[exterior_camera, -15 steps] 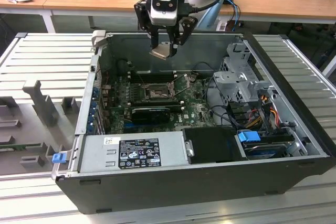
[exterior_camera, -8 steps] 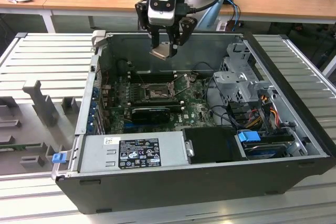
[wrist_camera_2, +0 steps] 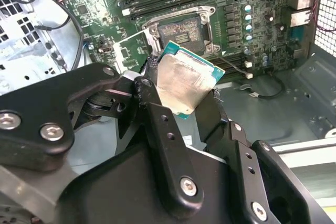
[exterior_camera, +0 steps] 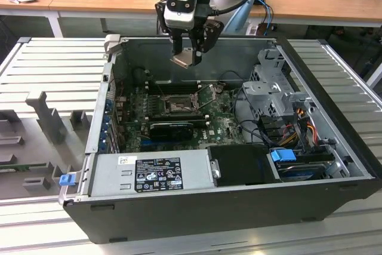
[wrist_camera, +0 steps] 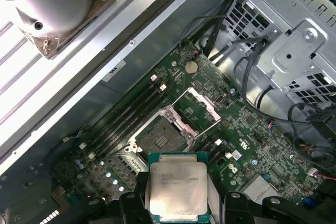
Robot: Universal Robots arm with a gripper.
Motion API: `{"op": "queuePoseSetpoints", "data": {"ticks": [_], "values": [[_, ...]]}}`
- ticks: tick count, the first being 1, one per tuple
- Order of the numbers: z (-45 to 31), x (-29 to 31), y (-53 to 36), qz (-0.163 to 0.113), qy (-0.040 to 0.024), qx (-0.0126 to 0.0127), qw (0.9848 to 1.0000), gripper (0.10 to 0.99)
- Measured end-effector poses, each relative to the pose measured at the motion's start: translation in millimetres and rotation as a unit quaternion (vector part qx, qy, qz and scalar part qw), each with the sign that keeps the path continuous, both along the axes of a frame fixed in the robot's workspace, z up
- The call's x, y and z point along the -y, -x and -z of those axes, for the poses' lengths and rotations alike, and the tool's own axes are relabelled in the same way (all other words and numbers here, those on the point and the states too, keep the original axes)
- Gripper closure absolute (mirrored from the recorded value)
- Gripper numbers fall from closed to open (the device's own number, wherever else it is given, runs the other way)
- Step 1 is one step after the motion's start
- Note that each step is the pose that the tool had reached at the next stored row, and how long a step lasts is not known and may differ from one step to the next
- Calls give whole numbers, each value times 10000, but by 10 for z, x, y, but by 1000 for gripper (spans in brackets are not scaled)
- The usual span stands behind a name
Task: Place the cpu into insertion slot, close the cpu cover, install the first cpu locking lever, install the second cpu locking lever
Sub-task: 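Place the cpu into insertion slot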
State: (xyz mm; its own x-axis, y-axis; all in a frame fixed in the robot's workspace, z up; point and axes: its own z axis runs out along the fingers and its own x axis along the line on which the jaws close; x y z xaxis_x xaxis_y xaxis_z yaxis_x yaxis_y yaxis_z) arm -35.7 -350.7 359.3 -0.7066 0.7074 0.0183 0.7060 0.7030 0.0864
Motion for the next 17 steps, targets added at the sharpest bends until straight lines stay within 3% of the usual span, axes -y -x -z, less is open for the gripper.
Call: {"op": "queuePoseSetpoints", "data": {"ticks": [7, 12, 17], "values": [[1, 0, 0, 363, 0, 0, 9993, 561], [2, 0, 0, 818, 0, 0, 9966, 561], [4, 0, 0, 1217, 0, 0, 9926, 561]]}}
